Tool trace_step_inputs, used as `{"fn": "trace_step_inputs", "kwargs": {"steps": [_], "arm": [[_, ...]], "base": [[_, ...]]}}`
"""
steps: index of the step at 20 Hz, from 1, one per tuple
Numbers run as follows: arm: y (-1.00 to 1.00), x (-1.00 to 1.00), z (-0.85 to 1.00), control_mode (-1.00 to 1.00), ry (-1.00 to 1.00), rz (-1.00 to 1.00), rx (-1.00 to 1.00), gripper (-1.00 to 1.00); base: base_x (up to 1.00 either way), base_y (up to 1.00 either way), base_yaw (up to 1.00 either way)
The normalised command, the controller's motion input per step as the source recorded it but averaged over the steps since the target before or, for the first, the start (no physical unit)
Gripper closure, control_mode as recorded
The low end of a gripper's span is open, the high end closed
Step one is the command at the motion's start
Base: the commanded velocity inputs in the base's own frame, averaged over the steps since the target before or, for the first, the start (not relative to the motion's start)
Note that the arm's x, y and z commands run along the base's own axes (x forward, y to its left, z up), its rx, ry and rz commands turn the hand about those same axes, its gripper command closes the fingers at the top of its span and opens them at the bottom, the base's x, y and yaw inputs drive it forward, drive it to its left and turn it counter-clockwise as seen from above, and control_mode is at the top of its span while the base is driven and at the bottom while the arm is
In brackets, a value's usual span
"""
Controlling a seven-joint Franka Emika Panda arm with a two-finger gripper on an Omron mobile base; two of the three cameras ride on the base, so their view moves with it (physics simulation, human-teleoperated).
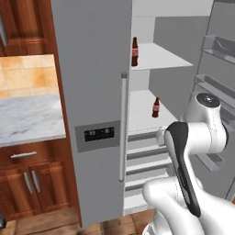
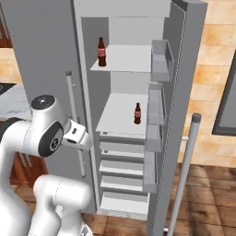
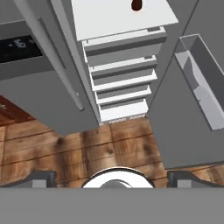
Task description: Open the fridge, grab two sodas, and place both sodas inside the bowl with ice on the dining counter.
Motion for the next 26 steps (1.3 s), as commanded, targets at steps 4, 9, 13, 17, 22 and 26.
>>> {"fn": "trace_step_inputs", "kwargs": {"steps": [4, 9, 13, 17, 22, 26], "arm": [[0.00, 0.00, 0.00, 1.00, 0.00, 0.00, 0.00, -1.00], [0.00, 0.00, 0.00, 1.00, 0.00, 0.00, 0.00, -1.00], [0.00, 0.00, 0.00, 1.00, 0.00, 0.00, 0.00, -1.00], [0.00, 0.00, 0.00, 1.00, 0.00, 0.00, 0.00, -1.00], [0.00, 0.00, 0.00, 1.00, 0.00, 0.00, 0.00, -1.00], [0.00, 0.00, 0.00, 1.00, 0.00, 0.00, 0.00, -1.00]], "base": [[0.36, 0.00, -0.23], [0.40, 0.01, -0.28], [0.42, 0.16, -0.26], [0.42, 0.29, -0.21], [0.35, 0.25, -0.15], [0.34, 0.27, -0.12]]}}
